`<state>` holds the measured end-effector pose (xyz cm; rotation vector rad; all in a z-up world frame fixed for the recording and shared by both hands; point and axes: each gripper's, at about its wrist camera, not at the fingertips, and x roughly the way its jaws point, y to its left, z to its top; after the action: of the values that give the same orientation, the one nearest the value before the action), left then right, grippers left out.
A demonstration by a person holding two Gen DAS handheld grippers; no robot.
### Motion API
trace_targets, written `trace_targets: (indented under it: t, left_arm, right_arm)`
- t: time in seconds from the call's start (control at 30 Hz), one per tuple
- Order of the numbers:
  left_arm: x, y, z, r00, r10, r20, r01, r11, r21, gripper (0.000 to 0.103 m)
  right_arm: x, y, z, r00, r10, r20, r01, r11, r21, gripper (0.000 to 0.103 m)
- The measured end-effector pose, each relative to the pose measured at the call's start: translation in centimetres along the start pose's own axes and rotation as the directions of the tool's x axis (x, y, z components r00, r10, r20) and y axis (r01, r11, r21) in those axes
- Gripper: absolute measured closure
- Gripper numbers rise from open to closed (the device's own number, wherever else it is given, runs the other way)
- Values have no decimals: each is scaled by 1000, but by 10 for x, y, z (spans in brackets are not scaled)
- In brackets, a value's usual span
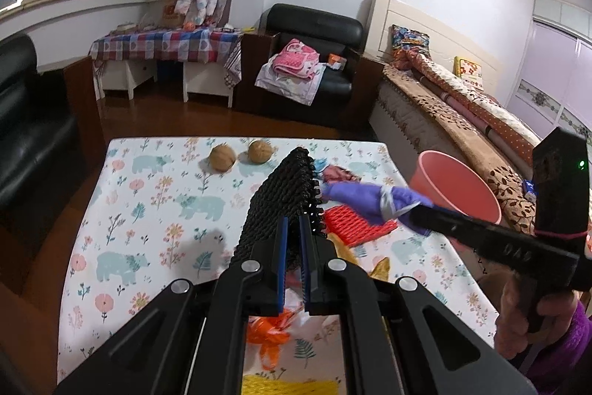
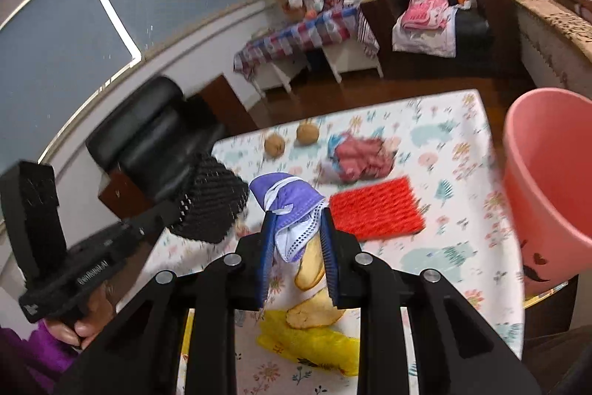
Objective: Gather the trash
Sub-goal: 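Carry both items over the pink bucket and open both grippers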
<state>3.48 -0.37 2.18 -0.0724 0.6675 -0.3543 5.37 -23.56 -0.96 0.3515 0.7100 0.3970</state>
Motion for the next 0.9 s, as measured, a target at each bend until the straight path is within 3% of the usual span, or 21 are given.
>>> trace_targets:
  t: [0.13, 0.37, 0.53, 0.77, 0.9]
  left_arm:
    - [0, -19, 9, 999, -29, 15, 29, 999, 25, 98]
    - [10, -64, 24, 994, -102, 29, 100, 992, 81, 98]
    - [25, -104, 38, 986, -164, 19, 161, 980, 115, 98]
    - [55, -172, 53, 965, -261, -17, 260, 952, 159, 98]
    - [74, -208, 54, 954, -296, -49, 299, 934, 194, 98]
  right_arm:
    - [-23, -12, 8, 996, -50, 74, 49, 998, 27, 79]
    - [-62, -46, 9, 971, -178, 161, 168, 983, 79, 78]
    - [-86, -76, 5, 943, -271, 193, 250, 960, 130, 78]
    - [-114, -117, 0, 886, -411, 215, 371, 906, 204, 78]
    - [-122, -141, -6, 868, -455, 198, 404, 880, 251, 78]
